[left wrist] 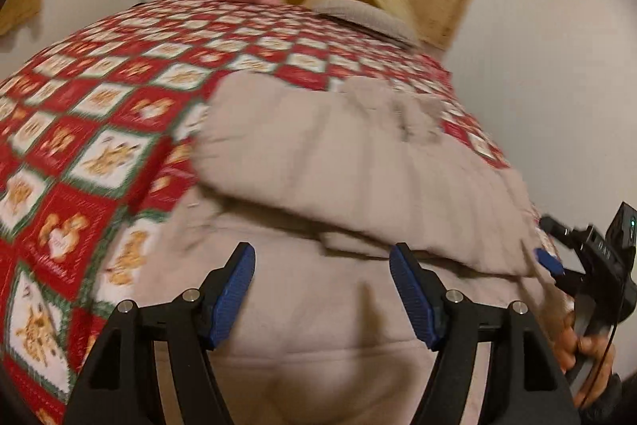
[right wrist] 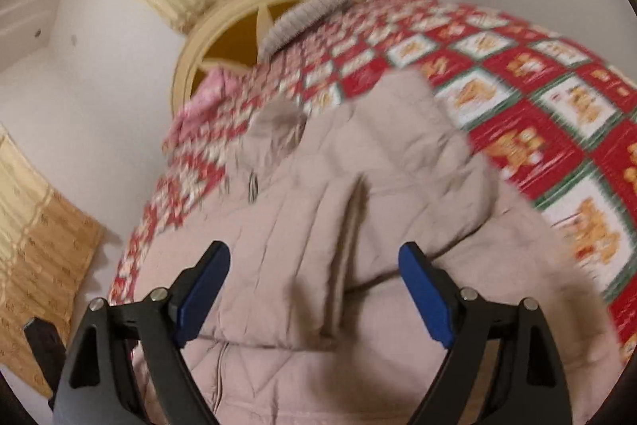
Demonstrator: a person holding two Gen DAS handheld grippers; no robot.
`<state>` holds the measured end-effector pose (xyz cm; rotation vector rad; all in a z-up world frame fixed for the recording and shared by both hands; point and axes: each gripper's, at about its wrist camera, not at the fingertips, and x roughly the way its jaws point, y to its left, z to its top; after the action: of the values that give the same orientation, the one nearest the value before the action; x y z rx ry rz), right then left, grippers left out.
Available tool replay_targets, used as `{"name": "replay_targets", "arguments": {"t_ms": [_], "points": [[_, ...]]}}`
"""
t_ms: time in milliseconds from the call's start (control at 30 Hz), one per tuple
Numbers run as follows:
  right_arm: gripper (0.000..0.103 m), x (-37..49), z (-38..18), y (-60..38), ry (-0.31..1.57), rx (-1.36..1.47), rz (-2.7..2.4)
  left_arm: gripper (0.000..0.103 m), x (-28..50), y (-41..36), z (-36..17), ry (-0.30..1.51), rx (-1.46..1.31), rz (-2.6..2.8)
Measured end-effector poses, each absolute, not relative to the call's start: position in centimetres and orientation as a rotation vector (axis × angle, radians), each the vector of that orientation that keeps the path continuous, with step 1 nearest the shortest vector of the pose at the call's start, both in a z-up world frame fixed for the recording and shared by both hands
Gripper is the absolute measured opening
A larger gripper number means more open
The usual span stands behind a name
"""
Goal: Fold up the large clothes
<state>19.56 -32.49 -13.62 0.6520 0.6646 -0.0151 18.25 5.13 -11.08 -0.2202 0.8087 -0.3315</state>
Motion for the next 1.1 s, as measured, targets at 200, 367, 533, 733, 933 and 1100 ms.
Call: {"name": "replay_targets", "arguments": {"t_ms": [200, 367, 533, 733, 933, 1100], "points": [[0.031, 22.0, -16.4, -29.7, 0.803, 0.464, -0.1, 0.071, 18.4, 5.9, -13.2, 0.81, -0.208, -0.294], [0.012, 21.4, -16.3, -30.3, 0.813, 0.435, -0.166, 0.071, 18.0, 5.7, -13.8, 0.807, -0.178, -0.286], [0.014, 20.9, -16.7, -30.6, 0.847, 0.367, -0.22, 0.072, 18.2, 5.5, -14.2, 0.82, -0.173, -0.286], [0.017, 21.0, -16.9, -29.7, 0.846, 0.298, -0.245, 0.072, 17.4, 5.9, -13.2, 0.817, -0.158, -0.255], [0.018, 20.7, -17.0, -30.3, 0.838, 0.347, -0.222, 0.072, 18.8, 7.2, -9.0, 0.77, -0.216, -0.25], [0.018, 20.7, -17.1, -30.2, 0.835, 0.323, -0.233, 0.075, 24.4, 5.3, -4.6, 0.724, -0.167, -0.187]]}}
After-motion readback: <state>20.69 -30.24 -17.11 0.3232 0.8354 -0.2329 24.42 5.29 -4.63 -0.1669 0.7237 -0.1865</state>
